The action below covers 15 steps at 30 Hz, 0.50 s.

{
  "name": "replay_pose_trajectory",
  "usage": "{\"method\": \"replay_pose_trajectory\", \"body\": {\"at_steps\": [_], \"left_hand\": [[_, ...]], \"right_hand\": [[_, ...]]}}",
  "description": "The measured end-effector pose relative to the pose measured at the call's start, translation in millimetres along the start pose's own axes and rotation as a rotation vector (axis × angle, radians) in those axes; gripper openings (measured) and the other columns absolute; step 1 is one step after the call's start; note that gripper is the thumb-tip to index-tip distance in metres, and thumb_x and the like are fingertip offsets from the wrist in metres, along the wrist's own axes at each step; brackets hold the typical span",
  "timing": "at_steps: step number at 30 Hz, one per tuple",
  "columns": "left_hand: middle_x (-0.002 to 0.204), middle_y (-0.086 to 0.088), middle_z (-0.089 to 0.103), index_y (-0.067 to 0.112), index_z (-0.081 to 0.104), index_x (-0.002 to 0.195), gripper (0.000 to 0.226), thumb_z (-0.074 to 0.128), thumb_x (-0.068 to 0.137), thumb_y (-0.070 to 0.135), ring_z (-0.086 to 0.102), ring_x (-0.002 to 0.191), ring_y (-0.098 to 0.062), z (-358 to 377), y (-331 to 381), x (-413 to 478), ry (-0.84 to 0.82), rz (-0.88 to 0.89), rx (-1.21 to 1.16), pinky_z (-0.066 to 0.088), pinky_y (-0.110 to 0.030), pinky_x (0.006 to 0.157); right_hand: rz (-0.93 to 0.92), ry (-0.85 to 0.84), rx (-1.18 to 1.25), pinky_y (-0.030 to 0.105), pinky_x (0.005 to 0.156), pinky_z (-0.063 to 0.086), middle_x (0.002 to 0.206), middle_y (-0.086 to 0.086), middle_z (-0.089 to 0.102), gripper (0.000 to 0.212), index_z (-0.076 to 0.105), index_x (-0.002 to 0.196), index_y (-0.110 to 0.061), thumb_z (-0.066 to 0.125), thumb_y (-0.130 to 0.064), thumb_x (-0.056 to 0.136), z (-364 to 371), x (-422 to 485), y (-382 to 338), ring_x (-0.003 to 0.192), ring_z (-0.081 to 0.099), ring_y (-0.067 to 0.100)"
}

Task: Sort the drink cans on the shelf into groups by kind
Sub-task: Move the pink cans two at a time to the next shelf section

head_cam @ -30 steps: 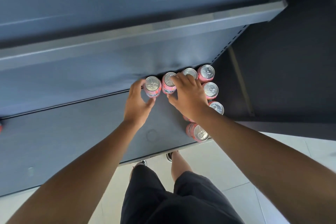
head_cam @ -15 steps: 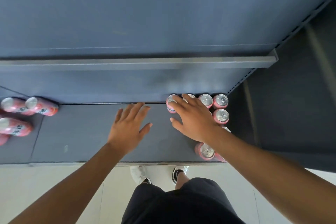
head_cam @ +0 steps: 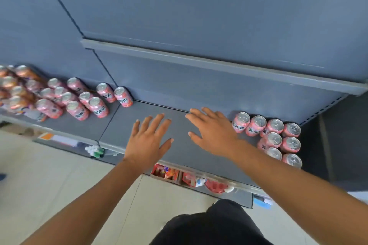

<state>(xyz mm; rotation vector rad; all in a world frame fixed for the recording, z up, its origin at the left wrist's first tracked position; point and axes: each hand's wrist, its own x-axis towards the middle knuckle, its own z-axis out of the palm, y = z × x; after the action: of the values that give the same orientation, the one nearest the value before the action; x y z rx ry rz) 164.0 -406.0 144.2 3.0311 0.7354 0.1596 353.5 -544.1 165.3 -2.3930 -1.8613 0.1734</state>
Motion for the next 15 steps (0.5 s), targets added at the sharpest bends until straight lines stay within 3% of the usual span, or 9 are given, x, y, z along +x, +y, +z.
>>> {"method": "replay_pose_trajectory", "body": {"at_steps": [6, 15], "left_hand": [[0.15, -0.003, 0.045, 0.026, 0.045, 0.142, 0.059, 0.06, 0.091, 0.053, 0.046, 0.134, -0.037, -31.5, -76.2, -102.3, -0.001, -0.147, 0.026, 0.038, -0.062, 0.108], [0.145, -0.003, 0.049, 0.026, 0.046, 0.14, 0.056, 0.041, 0.095, 0.059, 0.049, 0.129, -0.034, -45.8, -149.3, -205.3, 0.003, -0.344, 0.067, 0.043, -0.057, 0.103]], "right_hand": [[-0.136, -0.055, 0.01, 0.046, 0.112, 0.029, 0.163, -0.004, 0.024, 0.057, 0.03, 0.151, -0.026, 0.04, -0.049, 0.1, 0.6, 24.1, -127.2, 0.148, 0.023, 0.026], [-0.361, -0.123, -0.009, 0.045, 0.109, 0.035, 0.162, -0.003, 0.026, 0.054, 0.033, 0.149, -0.025, 0.041, -0.046, 0.1, 15.7, 64.6, -237.8, 0.145, 0.027, 0.024]]}}
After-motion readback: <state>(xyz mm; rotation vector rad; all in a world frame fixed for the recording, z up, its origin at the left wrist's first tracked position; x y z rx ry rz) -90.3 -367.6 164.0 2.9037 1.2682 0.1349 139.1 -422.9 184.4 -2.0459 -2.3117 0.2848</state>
